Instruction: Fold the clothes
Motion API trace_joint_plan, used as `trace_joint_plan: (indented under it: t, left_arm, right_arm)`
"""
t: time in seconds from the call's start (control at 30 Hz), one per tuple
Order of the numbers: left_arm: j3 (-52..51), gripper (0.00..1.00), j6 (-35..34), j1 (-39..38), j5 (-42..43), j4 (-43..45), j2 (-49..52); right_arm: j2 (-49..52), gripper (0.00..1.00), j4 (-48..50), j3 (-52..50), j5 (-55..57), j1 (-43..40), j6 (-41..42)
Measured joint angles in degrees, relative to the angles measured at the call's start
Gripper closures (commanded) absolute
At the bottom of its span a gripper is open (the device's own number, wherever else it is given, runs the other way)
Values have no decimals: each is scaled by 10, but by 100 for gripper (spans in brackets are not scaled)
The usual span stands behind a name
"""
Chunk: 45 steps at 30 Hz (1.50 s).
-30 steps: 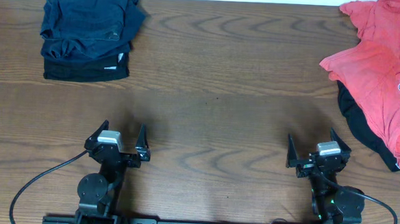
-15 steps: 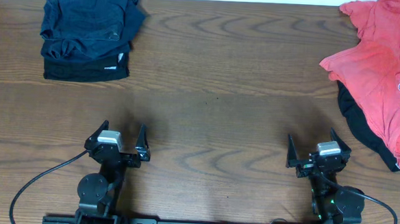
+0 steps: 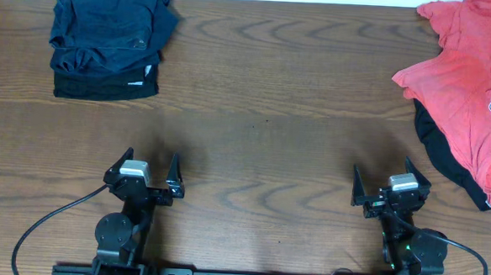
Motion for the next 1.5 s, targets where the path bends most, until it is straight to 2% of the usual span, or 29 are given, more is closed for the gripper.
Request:
trace_joint_plan:
  t: [0.63, 0.77, 0.9, 1.07, 1.23, 1.37, 1.5]
  left_arm:
    - [0, 2, 0, 0, 0, -2, 0]
    - [16, 2, -1, 0, 1, -27, 5]
    - [55, 2, -1, 0, 3, -63, 55]
    - [152, 2, -1, 0, 5, -93, 160]
    - [274, 2, -1, 0, 5, -150, 284]
    - [381, 2, -1, 0, 5, -226, 378]
    - [497, 2, -1, 0, 5, -335, 480]
  right_arm:
    - [0, 1, 28, 0, -3, 0, -31]
    - [1, 1, 35, 3, -9, 0, -20]
    - [28, 1, 35, 44, -13, 0, -18]
    - [122, 1, 36, 143, -20, 0, -19]
    - [273, 1, 7, 259, -56, 0, -19]
    - [401, 1, -59, 367, -76, 0, -19]
    - [545, 1, -169, 515, -91, 0, -19]
